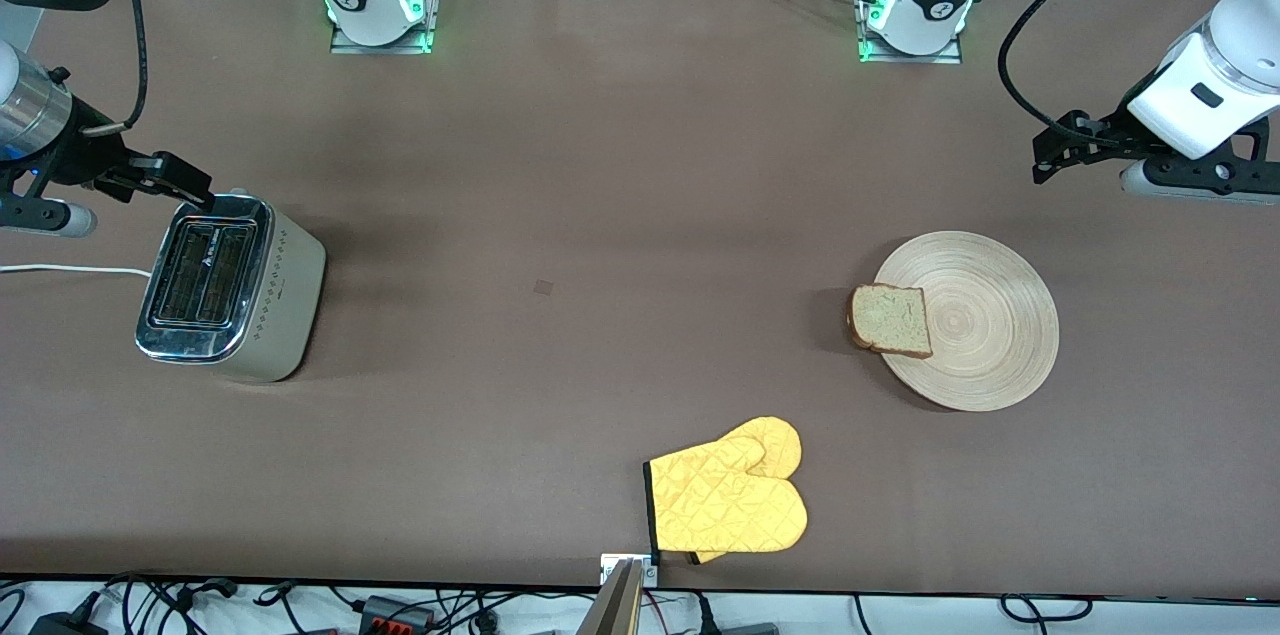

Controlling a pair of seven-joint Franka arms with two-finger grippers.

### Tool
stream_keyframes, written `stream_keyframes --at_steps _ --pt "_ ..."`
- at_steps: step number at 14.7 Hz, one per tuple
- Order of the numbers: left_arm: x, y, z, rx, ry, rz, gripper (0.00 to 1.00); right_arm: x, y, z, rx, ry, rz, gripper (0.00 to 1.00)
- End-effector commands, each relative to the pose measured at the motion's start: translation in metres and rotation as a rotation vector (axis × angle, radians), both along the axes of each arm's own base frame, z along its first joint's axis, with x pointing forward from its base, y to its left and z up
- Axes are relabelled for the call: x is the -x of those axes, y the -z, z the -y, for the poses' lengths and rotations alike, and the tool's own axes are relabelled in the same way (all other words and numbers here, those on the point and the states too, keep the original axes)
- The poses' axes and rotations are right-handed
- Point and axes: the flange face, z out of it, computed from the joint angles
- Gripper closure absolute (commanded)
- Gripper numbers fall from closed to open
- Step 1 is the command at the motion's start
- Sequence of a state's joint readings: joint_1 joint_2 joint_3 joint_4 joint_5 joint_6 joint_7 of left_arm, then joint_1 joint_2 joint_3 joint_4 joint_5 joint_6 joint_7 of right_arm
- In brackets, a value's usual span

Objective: Move plate and put bread in toaster

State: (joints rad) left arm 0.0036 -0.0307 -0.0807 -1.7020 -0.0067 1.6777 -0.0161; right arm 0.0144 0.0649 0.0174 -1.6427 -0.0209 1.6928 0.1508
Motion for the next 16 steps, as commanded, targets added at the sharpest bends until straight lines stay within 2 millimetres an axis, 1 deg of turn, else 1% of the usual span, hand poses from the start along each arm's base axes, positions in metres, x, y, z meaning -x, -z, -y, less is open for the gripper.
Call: stream_keyframes --at_steps 1,5,7,10,12,13,14,16 --pt "-0.002 -0.006 0.000 -0.018 -0.001 0.000 0.00 -0.002 -0.002 0.003 -0.016 -0.003 -0.009 0.00" --pt "-0.002 -0.007 0.004 -0.018 0.007 0.001 0.00 -0.002 -0.003 0.000 -0.015 -0.009 -0.009 0.00" --pt "-0.002 -0.007 -0.002 -0.018 -0.004 0.000 0.00 -0.002 -0.003 -0.002 -0.016 -0.012 -0.009 0.00" --pt "-0.007 -0.006 -0.008 -0.015 -0.013 0.001 0.00 -0.002 -0.002 0.001 -0.016 -0.009 -0.016 0.00" --pt "-0.007 -0.004 -0.009 -0.017 -0.009 -0.007 0.00 -0.001 -0.002 0.001 -0.016 -0.008 -0.018 0.00" --pt "-0.007 -0.002 -0.010 -0.015 -0.009 -0.019 0.00 -0.002 -0.002 0.000 -0.016 -0.008 -0.016 0.00" --pt "-0.007 0.008 -0.011 -0.001 -0.008 -0.064 0.00 -0.001 -0.002 0.000 -0.016 -0.008 -0.018 0.00" --pt "0.001 0.014 -0.013 0.037 -0.021 -0.162 0.00 -0.001 -0.002 0.001 -0.016 -0.008 -0.020 0.00"
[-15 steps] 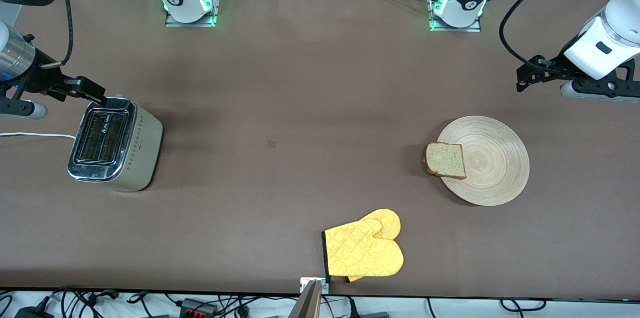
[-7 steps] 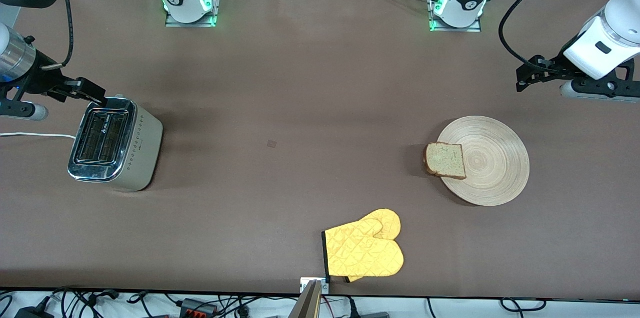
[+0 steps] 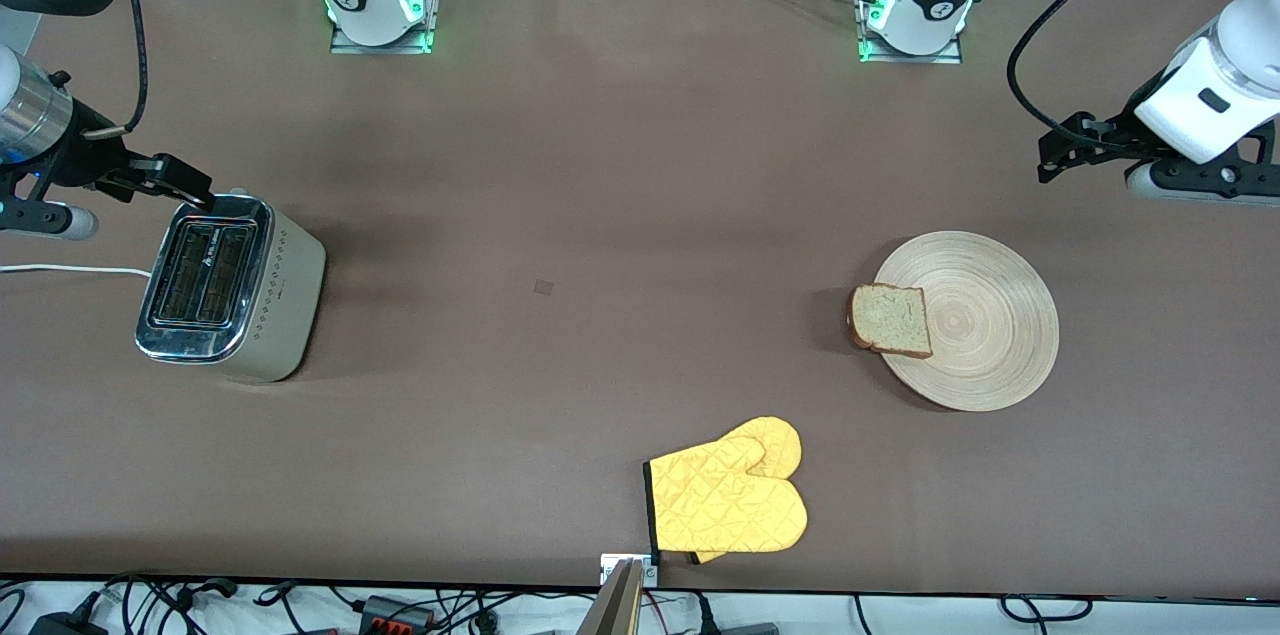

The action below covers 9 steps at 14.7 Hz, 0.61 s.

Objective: Move plate and put bread in toaster

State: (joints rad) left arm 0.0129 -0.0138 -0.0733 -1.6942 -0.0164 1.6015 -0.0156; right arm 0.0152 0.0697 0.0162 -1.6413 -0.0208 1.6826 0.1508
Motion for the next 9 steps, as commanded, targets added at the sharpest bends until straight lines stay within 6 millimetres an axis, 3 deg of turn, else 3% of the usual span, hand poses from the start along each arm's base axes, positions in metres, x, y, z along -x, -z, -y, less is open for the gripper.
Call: stream_keyframes --at_steps 1,3,6,9 --pt "0.002 0.005 -0.010 0.031 -0.017 -0.121 0.00 -0.001 -0.005 0.002 -0.016 -0.005 -0.004 0.00" --pt "0.002 0.002 -0.016 0.031 -0.030 -0.145 0.00 -0.001 -0.005 0.003 -0.018 -0.002 -0.007 0.00" --pt "-0.009 0.020 -0.017 0.029 -0.024 -0.183 0.00 0.000 -0.004 0.001 -0.018 -0.005 -0.014 0.00" --pt "-0.029 0.038 -0.038 0.044 -0.056 -0.202 0.00 0.000 -0.004 0.000 -0.018 -0.008 -0.015 0.00"
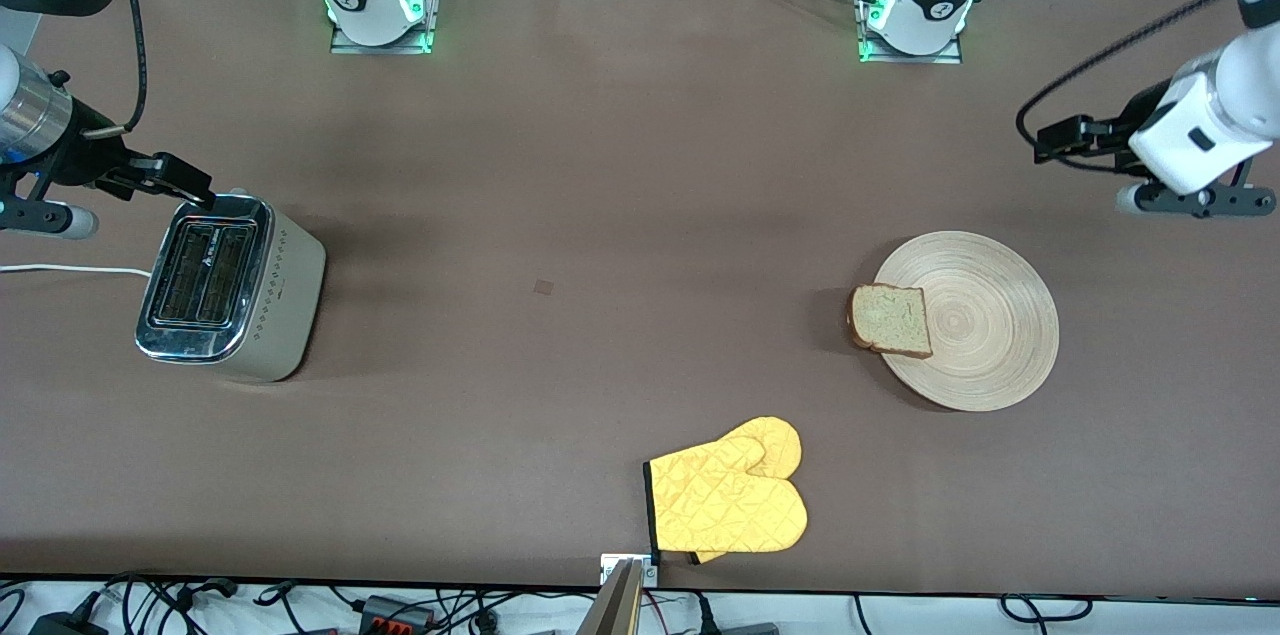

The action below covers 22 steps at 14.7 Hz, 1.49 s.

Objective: Move plate and put bread in toaster

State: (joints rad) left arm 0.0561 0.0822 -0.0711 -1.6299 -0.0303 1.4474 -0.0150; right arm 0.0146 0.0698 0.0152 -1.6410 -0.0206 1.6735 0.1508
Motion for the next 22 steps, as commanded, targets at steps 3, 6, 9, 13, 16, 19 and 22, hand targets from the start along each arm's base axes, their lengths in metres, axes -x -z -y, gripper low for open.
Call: stream_keyframes --at_steps 3,6,9,13,16,19,22 --pt "-0.047 0.024 -0.046 0.051 -0.039 -0.014 0.00 -0.001 -0.005 -0.001 -0.018 -0.009 -0.005 0.00" --pt "-0.075 0.052 -0.095 0.104 -0.015 0.083 0.00 -0.001 -0.005 -0.005 -0.017 -0.016 -0.005 0.00" --pt "-0.091 0.104 -0.136 0.207 -0.023 0.111 0.00 -0.001 -0.005 -0.005 -0.018 -0.016 -0.005 0.00" --pt "-0.091 0.191 -0.203 0.390 -0.098 0.095 0.00 -0.001 -0.005 -0.007 -0.018 -0.019 -0.005 0.00" --pt "-0.088 0.249 -0.236 0.501 -0.101 0.133 0.01 -0.001 -0.006 -0.008 -0.018 -0.022 -0.003 0.00" --pt "-0.078 0.289 -0.272 0.599 -0.103 0.215 0.01 -0.001 -0.005 -0.008 -0.020 -0.020 -0.005 0.00" --pt "-0.068 0.337 -0.284 0.753 -0.138 0.278 0.02 -0.001 -0.006 -0.007 -0.020 -0.018 -0.003 0.00"
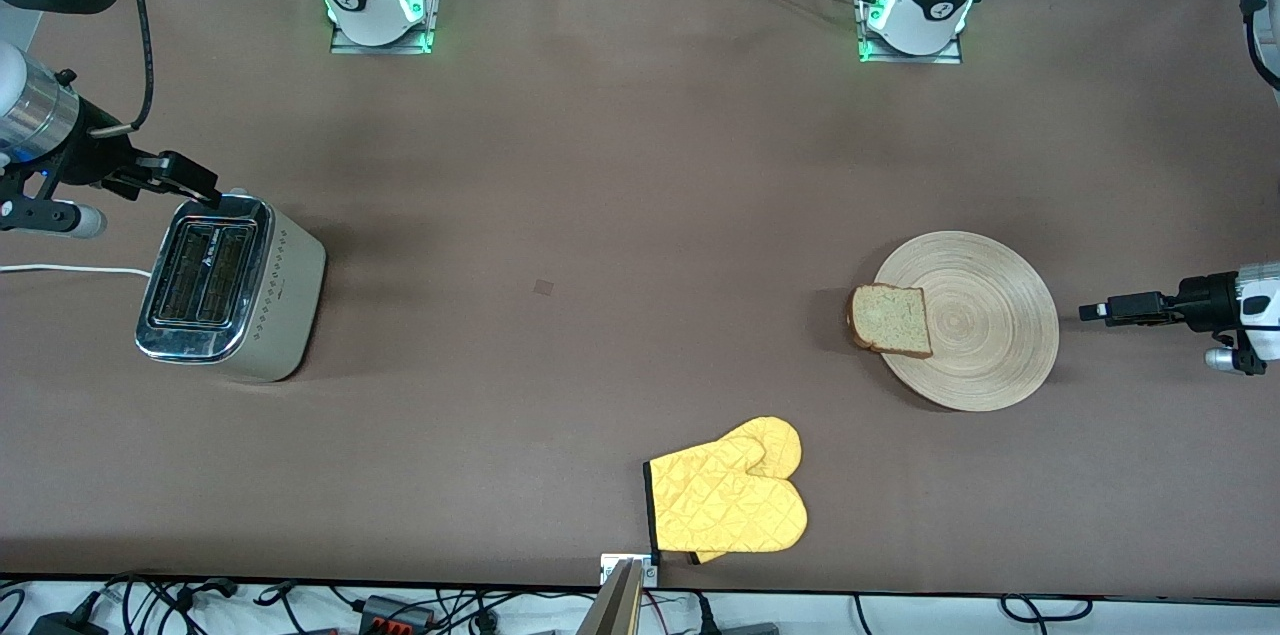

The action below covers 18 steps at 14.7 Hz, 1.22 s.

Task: Move plate and put bread in toaster
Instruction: 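Grip the bamboo plate rim with the left gripper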

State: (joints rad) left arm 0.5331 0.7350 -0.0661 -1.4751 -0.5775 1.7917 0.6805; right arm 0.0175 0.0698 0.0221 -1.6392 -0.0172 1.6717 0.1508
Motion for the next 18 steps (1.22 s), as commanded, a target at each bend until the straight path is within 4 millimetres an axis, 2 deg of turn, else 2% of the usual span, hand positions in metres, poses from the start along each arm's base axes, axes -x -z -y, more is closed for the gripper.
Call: stream_keyframes --at_steps 1,2,4,5,6,7,8,12,14,16,18 --pt "0.003 0.041 -0.011 0.129 -0.026 0.076 0.02 -0.002 -0.004 0.000 -0.016 -0.008 -0.003 0.00" --pt "0.009 0.061 -0.015 0.156 -0.027 0.083 0.02 -0.002 -0.004 0.001 -0.016 -0.006 -0.005 0.00" --pt "0.013 0.085 -0.010 0.191 -0.035 0.070 0.06 -0.001 -0.005 0.000 -0.016 -0.008 -0.003 0.00" --pt "0.017 0.095 -0.010 0.206 -0.037 0.058 0.20 -0.002 -0.004 0.001 -0.016 -0.006 -0.005 0.00" --pt "0.020 0.097 -0.010 0.220 -0.036 0.047 0.39 -0.002 -0.004 0.001 -0.016 -0.006 -0.005 0.00" --pt "0.021 0.095 -0.005 0.241 -0.023 0.036 0.55 -0.002 -0.004 0.000 -0.027 -0.006 -0.005 0.00" --pt "0.022 0.095 -0.003 0.258 -0.015 0.028 0.63 -0.002 -0.004 0.000 -0.033 -0.004 -0.005 0.00" --pt "0.027 0.093 0.003 0.314 0.007 -0.001 0.83 -0.001 -0.005 -0.001 -0.033 -0.006 -0.004 0.00" --pt "0.028 0.091 0.007 0.330 0.021 -0.011 0.97 -0.002 -0.004 0.001 -0.033 -0.004 -0.005 0.00" --pt "0.029 0.085 0.011 0.357 0.040 -0.025 0.99 -0.002 -0.005 0.004 -0.033 0.001 -0.004 0.00" --pt "0.025 0.073 0.025 0.395 0.091 -0.035 0.99 -0.002 -0.005 0.003 -0.033 0.001 -0.002 0.00"
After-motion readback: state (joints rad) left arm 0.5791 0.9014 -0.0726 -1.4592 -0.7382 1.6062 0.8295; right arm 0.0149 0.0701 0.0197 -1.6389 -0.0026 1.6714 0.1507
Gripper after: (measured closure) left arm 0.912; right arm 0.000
